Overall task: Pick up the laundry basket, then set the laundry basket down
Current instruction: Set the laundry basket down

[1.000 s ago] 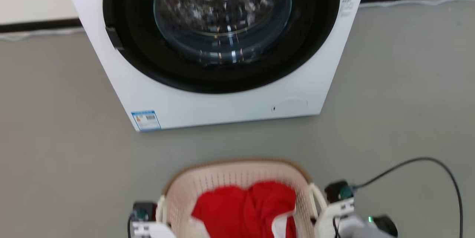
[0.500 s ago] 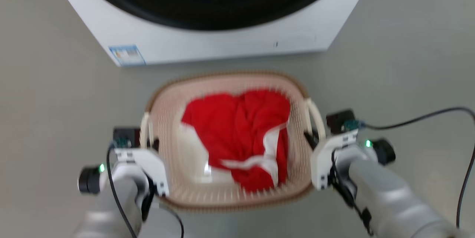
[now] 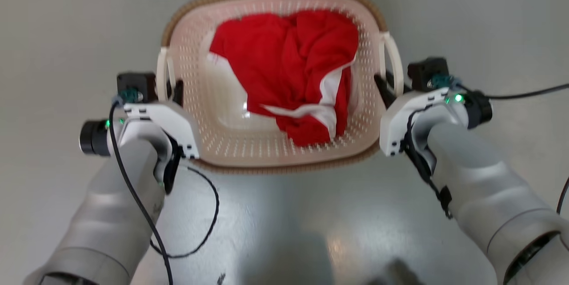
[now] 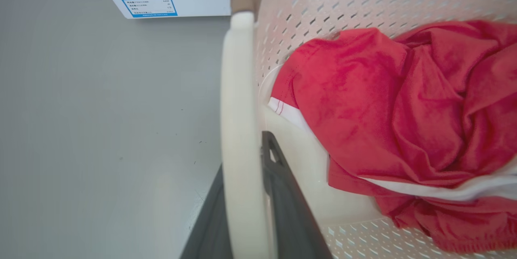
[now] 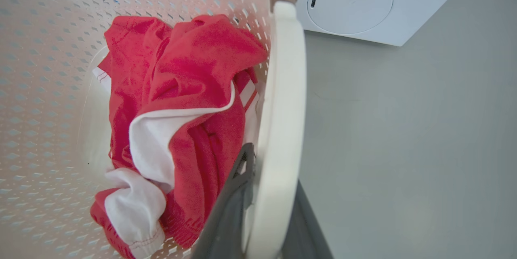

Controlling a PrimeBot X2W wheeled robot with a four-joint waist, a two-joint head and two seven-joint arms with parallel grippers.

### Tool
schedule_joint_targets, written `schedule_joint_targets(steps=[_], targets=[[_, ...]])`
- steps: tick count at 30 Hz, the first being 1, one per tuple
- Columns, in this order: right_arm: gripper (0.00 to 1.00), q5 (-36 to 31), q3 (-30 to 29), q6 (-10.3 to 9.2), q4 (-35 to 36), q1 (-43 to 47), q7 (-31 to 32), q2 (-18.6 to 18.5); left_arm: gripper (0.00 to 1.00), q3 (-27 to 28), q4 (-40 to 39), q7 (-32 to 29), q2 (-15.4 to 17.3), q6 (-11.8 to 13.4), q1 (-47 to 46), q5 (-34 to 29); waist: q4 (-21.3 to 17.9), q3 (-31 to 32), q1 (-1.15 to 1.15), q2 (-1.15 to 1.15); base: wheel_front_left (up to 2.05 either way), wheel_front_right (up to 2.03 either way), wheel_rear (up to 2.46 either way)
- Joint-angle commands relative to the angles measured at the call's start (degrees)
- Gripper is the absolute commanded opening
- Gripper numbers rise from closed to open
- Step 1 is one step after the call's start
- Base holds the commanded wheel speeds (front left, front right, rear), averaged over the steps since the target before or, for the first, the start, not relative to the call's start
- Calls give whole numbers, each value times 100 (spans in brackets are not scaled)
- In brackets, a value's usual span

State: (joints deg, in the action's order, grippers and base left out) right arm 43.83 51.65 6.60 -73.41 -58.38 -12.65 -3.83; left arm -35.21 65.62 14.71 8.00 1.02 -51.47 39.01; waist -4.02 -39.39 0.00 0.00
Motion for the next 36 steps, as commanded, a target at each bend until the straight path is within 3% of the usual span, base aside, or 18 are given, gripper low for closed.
schedule_joint_targets(steps=[1, 16, 36], targets=[[0, -124, 52, 89, 28, 66, -126, 95, 0, 110, -102, 28, 182, 7, -155, -111, 36, -366, 0, 0, 0, 0, 0], [0, -296, -224, 89, -42, -328, -166, 95, 0, 236, 126, 29, 231, -86, -829, -509, -49, -1057, 0, 0, 0, 0, 0], [0, -724, -741, 89, -54, -400, -191, 95, 0, 502, 162, 29, 255, -77, -1023, -795, -22, -1405, 0, 0, 0, 0, 0]])
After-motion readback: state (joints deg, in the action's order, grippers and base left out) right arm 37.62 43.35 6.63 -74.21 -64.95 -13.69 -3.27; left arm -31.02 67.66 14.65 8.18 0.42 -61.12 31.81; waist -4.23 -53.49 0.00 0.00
